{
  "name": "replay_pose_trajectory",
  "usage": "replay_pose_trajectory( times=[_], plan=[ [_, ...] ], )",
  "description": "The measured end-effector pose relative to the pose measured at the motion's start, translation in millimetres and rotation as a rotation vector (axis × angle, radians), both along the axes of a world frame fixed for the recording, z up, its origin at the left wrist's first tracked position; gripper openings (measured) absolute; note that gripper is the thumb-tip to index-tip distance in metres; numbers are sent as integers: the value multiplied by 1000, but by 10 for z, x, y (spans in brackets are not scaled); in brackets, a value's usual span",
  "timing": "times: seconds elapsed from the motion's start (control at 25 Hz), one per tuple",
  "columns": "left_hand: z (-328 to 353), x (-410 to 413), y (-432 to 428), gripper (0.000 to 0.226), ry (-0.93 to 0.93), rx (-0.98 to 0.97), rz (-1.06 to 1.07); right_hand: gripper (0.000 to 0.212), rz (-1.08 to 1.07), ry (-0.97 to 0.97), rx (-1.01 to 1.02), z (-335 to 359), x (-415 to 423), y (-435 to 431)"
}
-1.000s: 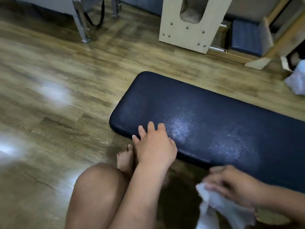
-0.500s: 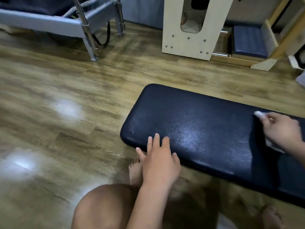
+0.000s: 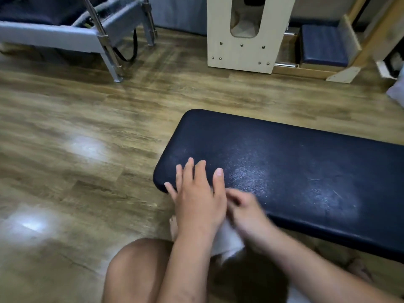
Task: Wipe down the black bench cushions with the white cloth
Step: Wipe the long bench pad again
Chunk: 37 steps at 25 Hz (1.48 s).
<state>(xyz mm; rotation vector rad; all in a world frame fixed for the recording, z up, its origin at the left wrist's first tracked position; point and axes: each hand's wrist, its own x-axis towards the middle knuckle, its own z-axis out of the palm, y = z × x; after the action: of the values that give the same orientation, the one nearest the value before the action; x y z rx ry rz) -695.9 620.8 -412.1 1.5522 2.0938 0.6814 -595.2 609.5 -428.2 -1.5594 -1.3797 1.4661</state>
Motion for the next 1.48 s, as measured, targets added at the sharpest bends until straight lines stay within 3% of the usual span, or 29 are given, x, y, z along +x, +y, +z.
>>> replay_pose_trajectory(
  times=[0.08,0.12,0.16,0.24,0.32,0.4,0.48,0.56,0.72,0.84,0.92,1.0,1.08,1.32,1.48],
  plan=[
    [-13,165,46,59,96,-225,-138,13,-303,-235,125,268,1038,25],
    [-19,268,59,60,149,-333,-210,14,-484,-480,119,-16,1924,125],
    [-22,361,70,62,202,-409,-268,27,-582,-647,83,-463,2851,100],
    [-24,460,91,65,263,-461,-295,60,-774,-768,-24,-1043,4312,-76],
    [-12,442,101,65,261,-460,-286,46,-763,-883,53,-1212,4820,-289],
    [1,373,89,66,242,-440,-293,52,-751,-1080,-34,-662,3905,-297],
    [-10,288,77,66,213,-412,-283,70,-728,-1077,-66,-224,2996,-230],
    [-45,225,61,66,157,-370,-261,59,-610,-1089,15,-104,2428,-83],
    [-108,227,-81,60,15,-147,-180,37,-320,-869,246,-133,1010,181],
    [-158,237,-291,58,-26,48,-127,29,-10,-665,169,-103,127,501],
    [-174,207,-349,63,-37,47,-71,25,235,-646,184,32,-173,617],
    [-164,276,-295,59,-11,-18,-19,22,406,-766,258,83,-83,602],
    [-120,486,-209,57,11,-113,-41,25,427,-872,325,40,238,476],
    [-42,1222,-73,60,61,-242,-384,26,120,-1079,234,-121,1895,17],
    [-22,1243,-32,68,165,-291,-487,33,-178,-1192,82,-130,3063,-364]
  ],
)
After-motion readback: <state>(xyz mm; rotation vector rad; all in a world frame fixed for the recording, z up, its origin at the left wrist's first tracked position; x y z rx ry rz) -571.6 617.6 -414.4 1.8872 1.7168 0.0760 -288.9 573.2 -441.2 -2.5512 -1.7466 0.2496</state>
